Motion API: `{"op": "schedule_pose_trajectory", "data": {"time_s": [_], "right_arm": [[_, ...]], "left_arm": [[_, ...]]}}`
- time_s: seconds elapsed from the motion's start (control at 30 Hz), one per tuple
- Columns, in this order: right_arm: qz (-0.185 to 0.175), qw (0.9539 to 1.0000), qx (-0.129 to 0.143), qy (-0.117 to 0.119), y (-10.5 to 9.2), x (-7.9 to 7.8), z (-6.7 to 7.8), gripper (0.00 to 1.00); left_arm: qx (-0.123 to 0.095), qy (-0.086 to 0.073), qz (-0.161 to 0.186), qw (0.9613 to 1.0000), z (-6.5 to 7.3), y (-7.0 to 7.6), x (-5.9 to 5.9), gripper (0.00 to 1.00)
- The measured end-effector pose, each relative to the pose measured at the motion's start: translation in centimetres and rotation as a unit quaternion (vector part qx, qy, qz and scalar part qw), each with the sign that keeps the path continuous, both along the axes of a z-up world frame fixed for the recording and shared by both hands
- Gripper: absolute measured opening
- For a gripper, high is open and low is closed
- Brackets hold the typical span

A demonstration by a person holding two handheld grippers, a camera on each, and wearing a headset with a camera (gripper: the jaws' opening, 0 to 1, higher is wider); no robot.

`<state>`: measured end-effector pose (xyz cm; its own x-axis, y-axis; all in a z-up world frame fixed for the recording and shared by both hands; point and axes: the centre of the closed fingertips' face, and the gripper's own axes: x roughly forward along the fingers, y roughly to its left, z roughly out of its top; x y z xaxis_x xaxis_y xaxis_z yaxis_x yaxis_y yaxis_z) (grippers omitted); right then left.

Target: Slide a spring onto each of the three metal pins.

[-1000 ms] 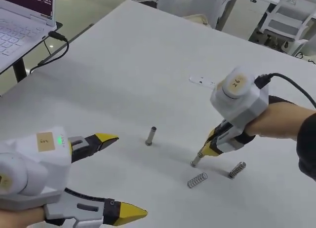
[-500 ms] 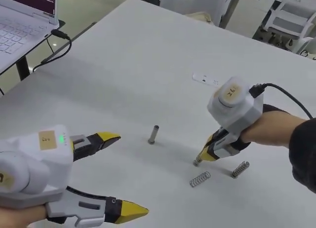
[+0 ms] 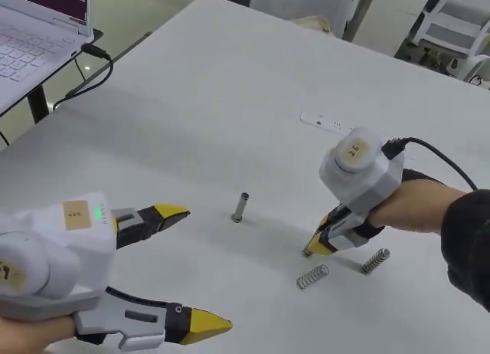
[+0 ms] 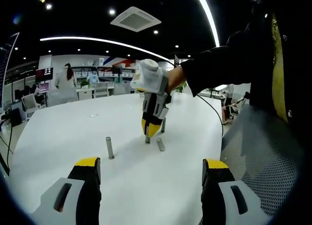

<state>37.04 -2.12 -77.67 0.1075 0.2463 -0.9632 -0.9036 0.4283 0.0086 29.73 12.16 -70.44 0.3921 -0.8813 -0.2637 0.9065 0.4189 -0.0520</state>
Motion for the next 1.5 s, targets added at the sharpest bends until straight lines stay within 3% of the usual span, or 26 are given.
{"op": "schedule_pose_trajectory", "data": {"time_s": [0.57,1.13,1.5], "right_arm": [[-0.016,0.9995,0.024,-0.012,-0.4,-0.1,1.2,0.26],[-0.029,0.9963,0.053,-0.061,-1.4,-1.1,4.2,0.53],[-0.036,0.9922,0.081,-0.088,-1.3,-2.8,6.4,0.64]], "left_arm": [[0.008,0.003,-0.014,0.9999,-0.1,-0.9,-0.2,0.82],[0.017,0.003,-0.037,0.9991,0.0,-2.5,0.0,0.79],[0.025,0.017,-0.058,0.9979,-0.6,-4.4,-0.1,0.76]]}}
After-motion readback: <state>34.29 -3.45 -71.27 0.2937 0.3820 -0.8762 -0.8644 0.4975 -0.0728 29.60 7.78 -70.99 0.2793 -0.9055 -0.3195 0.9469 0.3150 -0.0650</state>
